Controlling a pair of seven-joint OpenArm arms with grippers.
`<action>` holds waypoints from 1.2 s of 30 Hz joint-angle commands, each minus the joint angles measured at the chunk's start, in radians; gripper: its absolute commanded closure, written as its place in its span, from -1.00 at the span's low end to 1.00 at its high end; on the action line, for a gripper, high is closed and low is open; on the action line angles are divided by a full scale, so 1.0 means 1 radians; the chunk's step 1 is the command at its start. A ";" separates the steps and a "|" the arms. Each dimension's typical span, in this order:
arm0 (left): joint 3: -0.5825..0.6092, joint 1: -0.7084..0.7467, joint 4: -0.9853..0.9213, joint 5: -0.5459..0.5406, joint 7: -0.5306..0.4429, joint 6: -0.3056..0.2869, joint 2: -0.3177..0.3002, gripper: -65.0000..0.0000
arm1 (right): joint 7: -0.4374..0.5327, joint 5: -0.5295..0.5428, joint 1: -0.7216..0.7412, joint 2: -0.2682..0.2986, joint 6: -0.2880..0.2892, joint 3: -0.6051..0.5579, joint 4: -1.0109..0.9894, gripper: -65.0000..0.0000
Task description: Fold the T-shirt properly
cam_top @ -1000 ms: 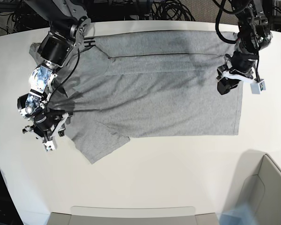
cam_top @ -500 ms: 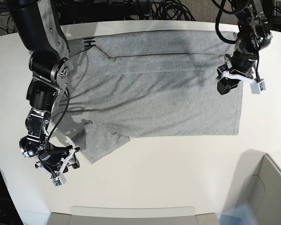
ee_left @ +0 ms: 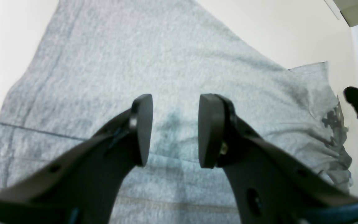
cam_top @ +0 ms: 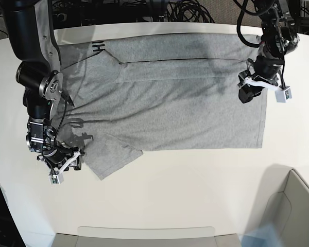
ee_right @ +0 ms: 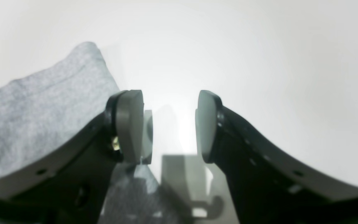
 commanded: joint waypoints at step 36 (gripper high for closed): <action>-0.002 -0.007 0.013 -0.006 -0.014 -0.009 -0.009 0.23 | 0.014 0.011 -0.011 -0.054 0.011 -0.373 -0.065 0.61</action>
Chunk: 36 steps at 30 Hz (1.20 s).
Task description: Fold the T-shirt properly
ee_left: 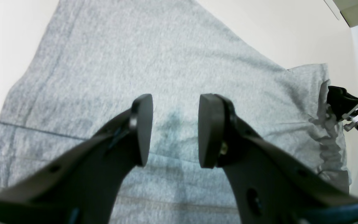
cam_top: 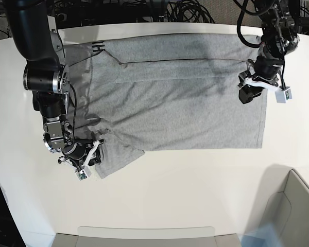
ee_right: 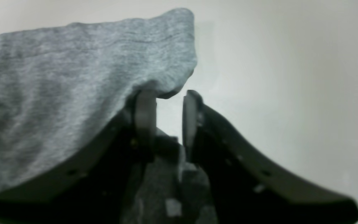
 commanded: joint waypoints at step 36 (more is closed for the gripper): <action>-0.005 -0.120 -0.023 -0.006 0.053 -0.009 -0.011 0.23 | -0.187 0.084 -0.169 -0.026 -0.002 0.139 0.537 1.00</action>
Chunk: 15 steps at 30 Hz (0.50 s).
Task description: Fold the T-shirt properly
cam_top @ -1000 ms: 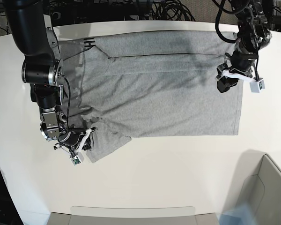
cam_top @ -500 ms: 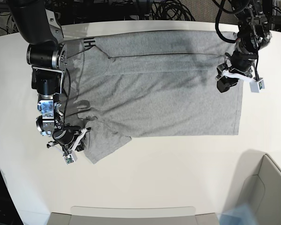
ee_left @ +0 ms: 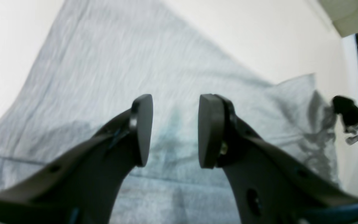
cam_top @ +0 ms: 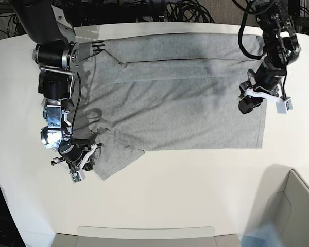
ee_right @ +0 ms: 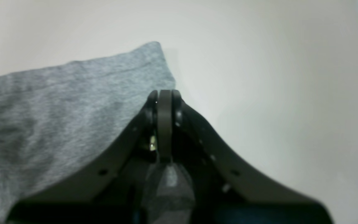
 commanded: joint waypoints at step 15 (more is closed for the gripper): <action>0.000 -0.331 -0.155 0.209 0.100 -0.014 -0.012 0.10 | -0.012 0.009 -0.053 0.012 -0.004 0.004 0.120 1.00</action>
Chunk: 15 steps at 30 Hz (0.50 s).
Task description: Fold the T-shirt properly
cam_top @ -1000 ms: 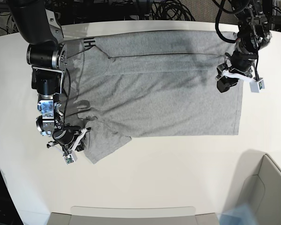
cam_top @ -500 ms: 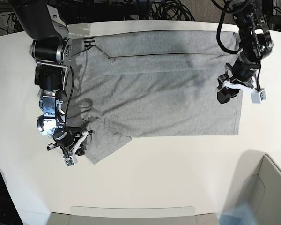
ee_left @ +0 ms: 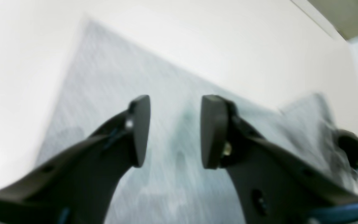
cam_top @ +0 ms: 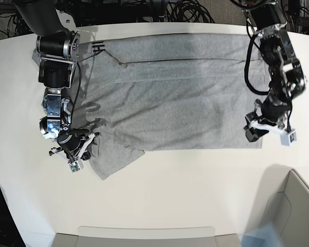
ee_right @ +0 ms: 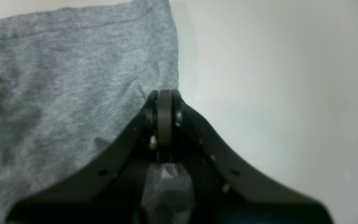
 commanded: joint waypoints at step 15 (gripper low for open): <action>0.100 -0.452 -0.858 0.417 -0.233 -0.468 -0.189 -0.09 | -0.042 0.007 0.025 0.011 -0.002 -0.002 0.021 1.00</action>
